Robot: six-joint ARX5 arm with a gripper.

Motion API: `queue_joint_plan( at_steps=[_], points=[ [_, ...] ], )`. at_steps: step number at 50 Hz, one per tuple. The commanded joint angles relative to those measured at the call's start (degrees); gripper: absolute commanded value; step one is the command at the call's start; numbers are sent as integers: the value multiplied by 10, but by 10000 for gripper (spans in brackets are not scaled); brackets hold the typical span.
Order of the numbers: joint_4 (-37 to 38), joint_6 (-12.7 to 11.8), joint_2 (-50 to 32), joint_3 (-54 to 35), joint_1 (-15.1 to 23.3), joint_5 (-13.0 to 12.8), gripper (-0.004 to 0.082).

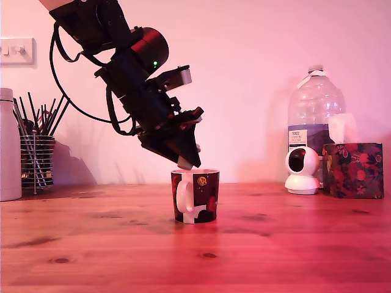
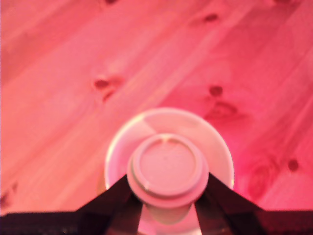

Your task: Pick up the coffee capsules from the table one by one and drop them inside the nearest coffee cup

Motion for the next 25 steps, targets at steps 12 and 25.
queue_joint_plan(
  at_steps=[12, 25],
  points=[
    [-2, 5, 13, 3, -2, 0, 569],
    [6, 11, 5, 4, -2, -1, 636]
  ],
)
